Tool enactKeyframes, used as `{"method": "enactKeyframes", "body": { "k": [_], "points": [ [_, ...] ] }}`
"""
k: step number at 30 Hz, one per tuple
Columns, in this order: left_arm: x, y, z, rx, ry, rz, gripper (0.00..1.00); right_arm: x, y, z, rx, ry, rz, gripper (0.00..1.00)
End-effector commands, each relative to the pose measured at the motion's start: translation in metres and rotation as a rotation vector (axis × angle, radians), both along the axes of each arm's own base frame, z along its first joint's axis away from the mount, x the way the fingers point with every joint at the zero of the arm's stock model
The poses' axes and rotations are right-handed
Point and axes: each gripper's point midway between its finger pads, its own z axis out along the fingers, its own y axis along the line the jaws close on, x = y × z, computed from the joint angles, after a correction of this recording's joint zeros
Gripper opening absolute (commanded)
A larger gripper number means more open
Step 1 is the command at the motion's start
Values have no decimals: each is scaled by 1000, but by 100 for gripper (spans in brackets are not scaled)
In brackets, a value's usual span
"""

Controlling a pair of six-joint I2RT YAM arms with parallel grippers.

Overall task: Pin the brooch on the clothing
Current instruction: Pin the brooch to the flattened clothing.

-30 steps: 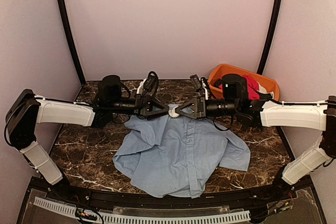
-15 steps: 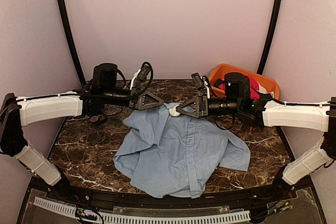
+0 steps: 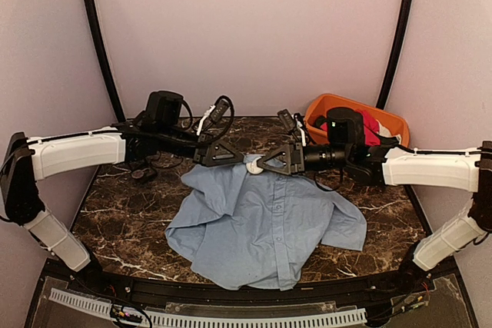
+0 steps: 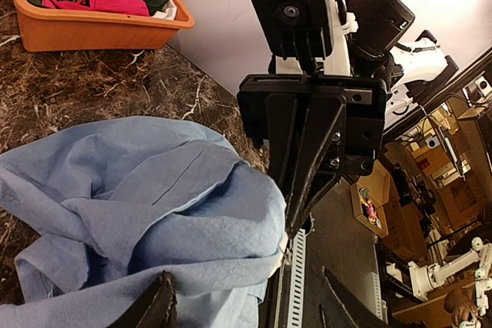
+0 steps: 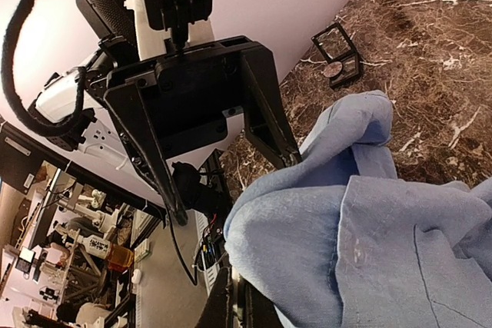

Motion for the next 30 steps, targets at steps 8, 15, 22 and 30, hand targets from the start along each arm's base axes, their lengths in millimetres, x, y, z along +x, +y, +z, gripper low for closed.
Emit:
{"method": "enactKeyframes", "body": {
  "k": [8,15,22,30],
  "points": [
    [-12,-18,2,-2,0,-81,54,1,4,14,44,-28,30,0],
    [-16,-21,0,-1,-2,-98,45,2,5,13,41,-24,34,0],
    [-16,-23,-1,5,-5,-97,39,1,6,13,42,-18,39,0],
    [-21,-25,-4,24,-18,-106,36,2,7,13,42,-15,38,0]
  ]
}}
